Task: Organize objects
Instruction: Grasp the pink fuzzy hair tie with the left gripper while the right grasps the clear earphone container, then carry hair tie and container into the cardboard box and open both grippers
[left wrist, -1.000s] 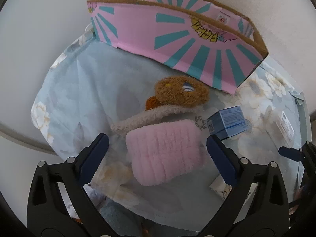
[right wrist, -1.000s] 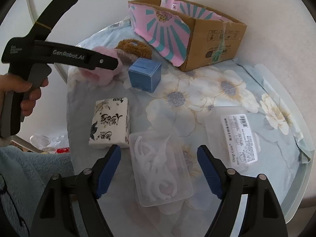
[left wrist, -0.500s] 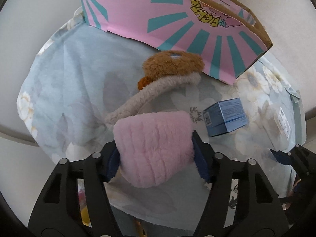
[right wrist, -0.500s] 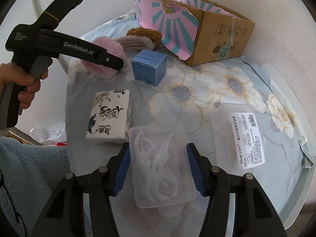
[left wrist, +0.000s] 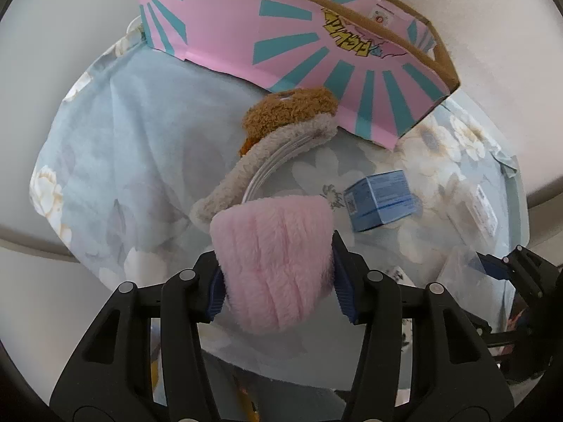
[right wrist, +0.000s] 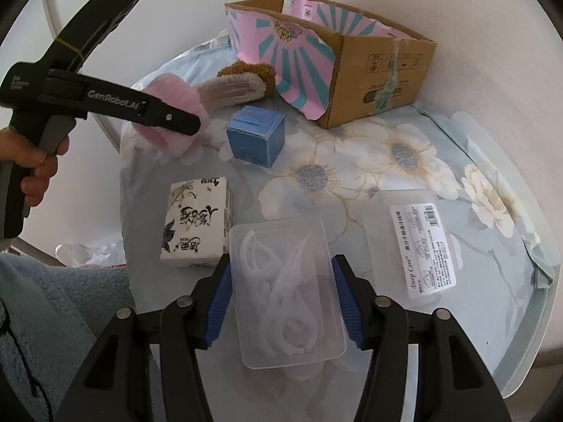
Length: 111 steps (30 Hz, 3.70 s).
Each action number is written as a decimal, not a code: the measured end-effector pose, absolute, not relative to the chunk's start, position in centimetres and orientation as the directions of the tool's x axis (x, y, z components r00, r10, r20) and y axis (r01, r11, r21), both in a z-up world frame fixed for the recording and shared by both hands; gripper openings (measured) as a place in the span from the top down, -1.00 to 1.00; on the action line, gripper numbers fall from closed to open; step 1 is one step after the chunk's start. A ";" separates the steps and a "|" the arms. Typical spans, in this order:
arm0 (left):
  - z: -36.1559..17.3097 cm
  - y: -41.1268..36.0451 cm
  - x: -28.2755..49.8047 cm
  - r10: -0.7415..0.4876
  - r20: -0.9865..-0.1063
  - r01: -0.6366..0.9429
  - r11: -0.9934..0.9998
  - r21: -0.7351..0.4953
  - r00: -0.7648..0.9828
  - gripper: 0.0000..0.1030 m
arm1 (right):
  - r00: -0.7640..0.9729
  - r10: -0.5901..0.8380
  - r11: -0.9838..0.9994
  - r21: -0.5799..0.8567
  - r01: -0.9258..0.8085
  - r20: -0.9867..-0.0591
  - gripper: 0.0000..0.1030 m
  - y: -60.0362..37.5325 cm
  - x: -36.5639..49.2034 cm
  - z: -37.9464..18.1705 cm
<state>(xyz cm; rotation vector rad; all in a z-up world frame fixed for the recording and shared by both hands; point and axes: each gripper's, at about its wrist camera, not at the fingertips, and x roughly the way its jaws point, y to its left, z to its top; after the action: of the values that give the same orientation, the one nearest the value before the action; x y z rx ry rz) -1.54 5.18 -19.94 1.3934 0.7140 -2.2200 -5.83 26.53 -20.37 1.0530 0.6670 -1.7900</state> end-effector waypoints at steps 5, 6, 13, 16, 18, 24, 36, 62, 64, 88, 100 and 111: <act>-19.0 5.6 -1.1 -0.071 -0.902 0.571 -0.795 -0.207 -0.425 0.08 | -0.217 -0.442 -0.446 0.003 0.895 -0.870 0.00 26.8 -5.8 -19.9; -18.9 5.6 -0.9 -0.070 -0.902 0.568 -0.797 -0.207 -0.426 0.08 | -0.221 -0.443 -0.450 0.002 0.893 -0.869 0.00 26.9 -5.7 -19.7; -17.0 6.2 -0.3 -0.074 -0.884 0.554 -0.803 -0.222 -0.462 0.08 | -0.240 -0.460 -0.493 0.021 0.870 -0.855 0.00 27.1 -5.7 -17.8; -15.6 5.9 -0.5 -0.080 -0.869 0.541 -0.810 -0.229 -0.488 0.08 | -0.260 -0.460 -0.510 0.013 0.860 -0.849 0.00 26.8 -6.3 -16.7; -14.5 5.8 -0.6 -0.088 -0.859 0.528 -0.818 -0.226 -0.504 0.08 | -0.272 -0.461 -0.525 0.012 0.851 -0.845 0.00 26.6 -6.4 -15.7; -11.4 4.9 -1.1 -0.101 -0.830 0.477 -0.853 -0.211 -0.548 0.08 | -0.305 -0.459 -0.595 0.033 0.803 -0.834 0.00 26.2 -7.4 -12.5; -5.7 0.8 -4.2 -0.084 -0.780 0.371 -0.907 -0.199 -0.621 0.08 | -0.407 -0.451 -0.715 0.050 0.697 -0.794 0.00 22.9 -10.6 -5.4; -7.3 -12.5 -16.0 -0.050 -0.816 0.234 -0.967 -0.105 -0.575 0.08 | -0.495 -0.273 -0.920 0.072 0.386 -0.825 0.00 10.0 -21.6 -6.1; -8.5 -13.0 -17.0 -0.042 -0.830 0.225 -0.969 -0.101 -0.556 0.08 | -0.489 -0.245 -0.933 0.068 0.353 -0.837 0.00 9.7 -22.2 -7.1; -17.0 -13.5 -21.3 -0.024 -0.899 0.105 -0.994 -0.024 -0.438 0.08 | -0.402 -0.106 -0.978 0.024 0.205 -0.909 0.00 8.3 -24.9 -14.2; -16.4 -12.5 -20.1 -0.010 -0.879 0.070 -0.997 -0.026 -0.476 -1.00 | -0.399 -0.181 -0.977 0.119 0.176 -0.899 -0.92 9.8 -24.9 -13.0; -16.7 -11.3 -19.1 -0.049 -0.877 0.073 -0.997 0.016 -0.479 -0.99 | -0.420 -0.181 -0.976 0.109 0.190 -0.889 -0.93 9.1 -25.6 -11.5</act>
<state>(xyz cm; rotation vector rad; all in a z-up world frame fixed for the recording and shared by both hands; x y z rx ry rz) -19.08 -11.26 -16.72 1.5649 0.0362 -2.6417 -25.61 9.07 -11.51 1.5485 0.0119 -2.4766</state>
